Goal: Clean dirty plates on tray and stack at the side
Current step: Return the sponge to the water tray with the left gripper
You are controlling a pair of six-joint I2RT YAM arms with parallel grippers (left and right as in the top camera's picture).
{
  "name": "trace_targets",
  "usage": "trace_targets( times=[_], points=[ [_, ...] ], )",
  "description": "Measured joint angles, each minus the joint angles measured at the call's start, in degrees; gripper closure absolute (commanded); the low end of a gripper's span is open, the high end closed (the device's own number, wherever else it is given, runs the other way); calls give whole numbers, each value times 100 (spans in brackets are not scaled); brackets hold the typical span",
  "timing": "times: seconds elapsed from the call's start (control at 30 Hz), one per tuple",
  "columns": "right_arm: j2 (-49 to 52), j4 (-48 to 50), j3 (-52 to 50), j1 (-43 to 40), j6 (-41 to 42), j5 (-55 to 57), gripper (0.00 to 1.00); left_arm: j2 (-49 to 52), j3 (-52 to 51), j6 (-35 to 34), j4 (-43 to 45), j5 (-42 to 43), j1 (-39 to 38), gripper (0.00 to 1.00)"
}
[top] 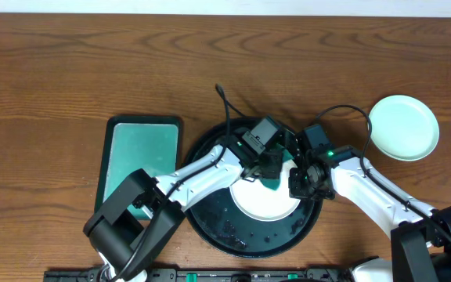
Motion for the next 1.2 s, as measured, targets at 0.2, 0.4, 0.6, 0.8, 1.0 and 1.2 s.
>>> trace_targets(
  times=[0.2,0.4,0.6,0.8,1.0,1.2],
  points=[
    [0,4,2,0,9,2,99,-164,133,400,-1099,-706,247,93],
    [0,9,2,0,13,2,99,-964,507,616,-2223,-1768,271,93],
    [0,9,0,0,13,2,99,-1526,678,564,-3257,-2559,684,93],
    [0,9,0,0,13,2,99,-1416,678,444,-3622,-2850,2033,92],
    [0,24,0,0,13,2,99,-1399,673,647,-3309,-2417,3351,93],
    [0,52,-2,0,13,2,99,-863,592,796,-3276,-2076,3899,93]
  ],
)
